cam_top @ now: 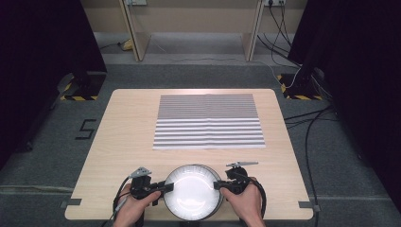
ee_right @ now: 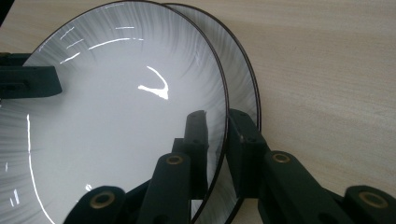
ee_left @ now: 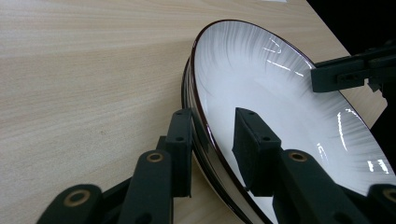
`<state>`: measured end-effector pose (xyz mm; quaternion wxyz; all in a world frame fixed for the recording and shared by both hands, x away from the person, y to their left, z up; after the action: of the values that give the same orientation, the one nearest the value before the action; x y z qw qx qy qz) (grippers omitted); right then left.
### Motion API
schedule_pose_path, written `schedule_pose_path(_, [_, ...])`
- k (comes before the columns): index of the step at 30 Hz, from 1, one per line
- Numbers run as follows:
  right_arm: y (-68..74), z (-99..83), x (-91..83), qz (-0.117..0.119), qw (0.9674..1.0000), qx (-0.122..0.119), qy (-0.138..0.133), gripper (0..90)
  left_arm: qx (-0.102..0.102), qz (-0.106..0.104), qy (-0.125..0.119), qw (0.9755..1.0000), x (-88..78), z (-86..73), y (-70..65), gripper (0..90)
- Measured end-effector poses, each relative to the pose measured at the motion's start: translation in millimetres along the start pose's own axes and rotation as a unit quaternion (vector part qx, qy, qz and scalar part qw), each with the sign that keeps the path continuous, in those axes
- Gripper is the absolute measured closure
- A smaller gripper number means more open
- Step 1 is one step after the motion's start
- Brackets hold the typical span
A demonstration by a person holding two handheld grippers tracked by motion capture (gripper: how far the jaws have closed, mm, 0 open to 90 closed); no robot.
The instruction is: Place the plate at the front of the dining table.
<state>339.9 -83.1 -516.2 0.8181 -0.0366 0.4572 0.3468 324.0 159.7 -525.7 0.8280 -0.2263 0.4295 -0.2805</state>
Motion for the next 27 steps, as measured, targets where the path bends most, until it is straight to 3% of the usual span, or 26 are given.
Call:
schedule_pose_path(4, [3.3, 0.6, 0.7, -0.005, 0.9999, -0.013, 0.01, 75.1, -0.003, 0.004, 0.007, 1.0, -1.4, -1.0, -0.5, 68.2])
schedule_pose_path(5, [2.2, 0.7, 0.8, -0.009, 0.9997, -0.015, 0.016, 79.9, -0.003, 0.006, 0.009, 0.9999, -1.7, -1.1, -1.0, 68.3])
schedule_pose_path(10, [0.9, 0.9, 0.8, -0.006, 0.9998, -0.005, 0.018, 81.1, -0.009, 0.013, 0.018, 0.9997, -1.1, -0.7, -2.0, 69.5])
schedule_pose_path(15, [-1.2, 1.2, 0.9, -0.004, 0.9999, 0.013, 0.005, 83.5, -0.004, 0.03, 0.03, 0.9991, 0.3, 2.2, -3.4, 71.2])
schedule_pose_path(19, [-3.5, 4.5, 2.2, -0.019, 0.9996, 0.018, -0.012, 84.8, 0.009, 0.044, 0.035, 0.9984, 2.8, 6.1, -4.0, 73.1])
schedule_pose_path(23, [-6.3, 10.8, -3.1, -0.033, 0.9985, 0.016, -0.04, 86.6, 0.002, 0.044, 0.034, 0.9984, 5.5, 12.5, -3.5, 77.3])
schedule_pose_path(27, [-6.1, 13.7, -5.9, -0.041, 0.998, 0.012, -0.046, 86.8, -0.004, 0.046, 0.032, 0.9984, 7.5, 15.0, -3.3, 77.9])
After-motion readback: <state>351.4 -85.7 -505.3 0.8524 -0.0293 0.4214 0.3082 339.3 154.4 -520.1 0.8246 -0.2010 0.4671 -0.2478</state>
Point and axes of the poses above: each handheld gripper's, and its own axes: x roughly forward along the jaws, z roughly out of its top, y roughly to its left, the point moved 6 cm from there along x, roughly forward along the jaws, and after that the axes turned 15 degrees about -x, right-handed, at the moved point
